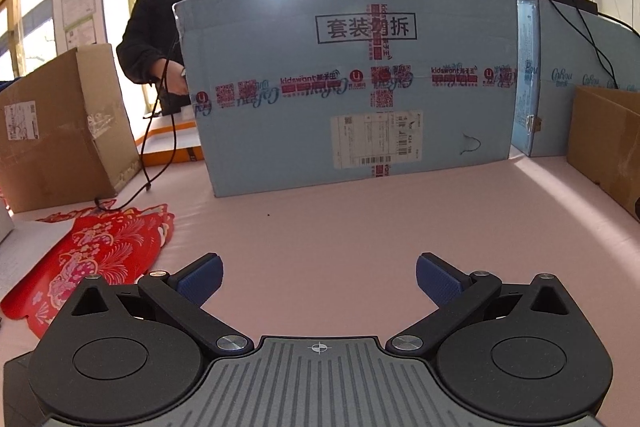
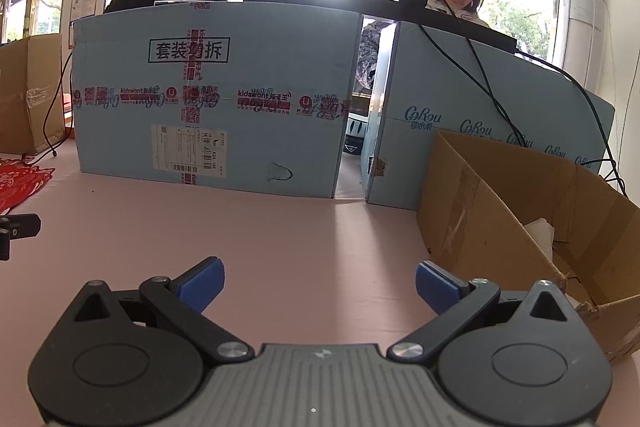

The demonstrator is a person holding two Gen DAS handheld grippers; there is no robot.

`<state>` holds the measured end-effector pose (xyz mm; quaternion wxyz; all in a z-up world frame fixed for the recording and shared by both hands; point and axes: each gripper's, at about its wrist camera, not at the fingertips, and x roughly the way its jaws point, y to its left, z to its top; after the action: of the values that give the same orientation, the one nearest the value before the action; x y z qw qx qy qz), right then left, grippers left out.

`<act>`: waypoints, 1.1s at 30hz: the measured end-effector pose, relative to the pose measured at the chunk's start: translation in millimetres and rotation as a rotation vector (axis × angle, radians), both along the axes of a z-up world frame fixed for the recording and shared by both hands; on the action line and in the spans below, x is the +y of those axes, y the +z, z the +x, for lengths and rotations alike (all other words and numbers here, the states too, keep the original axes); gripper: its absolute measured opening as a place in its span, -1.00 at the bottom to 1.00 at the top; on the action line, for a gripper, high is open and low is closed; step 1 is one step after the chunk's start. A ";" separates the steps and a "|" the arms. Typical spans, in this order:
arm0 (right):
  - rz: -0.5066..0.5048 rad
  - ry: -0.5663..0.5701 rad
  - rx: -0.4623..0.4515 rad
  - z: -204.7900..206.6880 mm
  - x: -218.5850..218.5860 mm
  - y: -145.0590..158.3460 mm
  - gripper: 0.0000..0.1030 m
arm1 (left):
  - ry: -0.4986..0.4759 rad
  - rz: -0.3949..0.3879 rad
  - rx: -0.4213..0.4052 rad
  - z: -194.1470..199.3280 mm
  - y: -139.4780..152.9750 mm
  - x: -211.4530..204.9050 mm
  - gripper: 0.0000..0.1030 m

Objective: Fold shopping bag

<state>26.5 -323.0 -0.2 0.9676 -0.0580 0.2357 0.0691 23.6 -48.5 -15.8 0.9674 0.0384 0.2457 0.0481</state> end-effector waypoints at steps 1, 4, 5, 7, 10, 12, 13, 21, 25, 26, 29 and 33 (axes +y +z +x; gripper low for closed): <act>0.000 0.001 0.001 0.8 0.6 -0.5 1.00 | -0.001 -0.002 0.002 0.7 -0.6 -0.1 1.00; -0.001 0.004 0.003 2.9 2.0 -1.5 1.00 | -0.002 -0.004 0.008 3.6 -2.4 0.4 1.00; -0.001 0.005 0.003 3.6 2.5 -1.8 1.00 | -0.001 -0.004 0.011 4.6 -3.1 0.6 1.00; -0.002 0.004 0.003 5.1 3.3 -2.3 1.00 | 0.002 -0.006 0.013 5.8 -4.2 1.4 1.00; -0.002 0.003 0.003 7.4 3.9 -3.3 1.00 | 0.009 -0.011 0.017 8.2 -6.1 2.9 1.00; -0.002 0.001 0.004 8.9 4.0 -4.1 1.00 | 0.012 -0.017 0.021 10.5 -7.4 4.1 1.00; -0.002 0.001 0.005 9.8 4.1 -4.7 1.00 | 0.014 -0.020 0.024 11.6 -8.0 4.7 1.00; 0.021 -0.021 0.026 24.0 1.5 -17.2 1.00 | 0.032 -0.016 0.051 21.9 -21.9 8.8 1.00; 0.047 -0.033 0.059 36.4 0.3 -29.4 1.00 | 0.056 -0.030 0.082 30.9 -31.1 13.6 1.00; 0.053 -0.034 0.069 39.3 0.5 -32.8 1.00 | 0.060 -0.032 0.088 32.7 -33.0 14.4 1.00; 0.069 -0.036 0.097 47.9 1.2 -43.4 1.00 | 0.078 -0.028 0.110 37.8 -39.2 16.9 1.00; 0.074 -0.044 0.129 57.8 2.2 -56.3 1.00 | 0.089 -0.023 0.137 41.9 -45.2 20.0 1.00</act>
<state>84.2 -320.8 -56.5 0.9532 -0.0125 0.2959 0.0602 65.5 -28.5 -61.0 0.9456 0.0195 0.3133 0.0856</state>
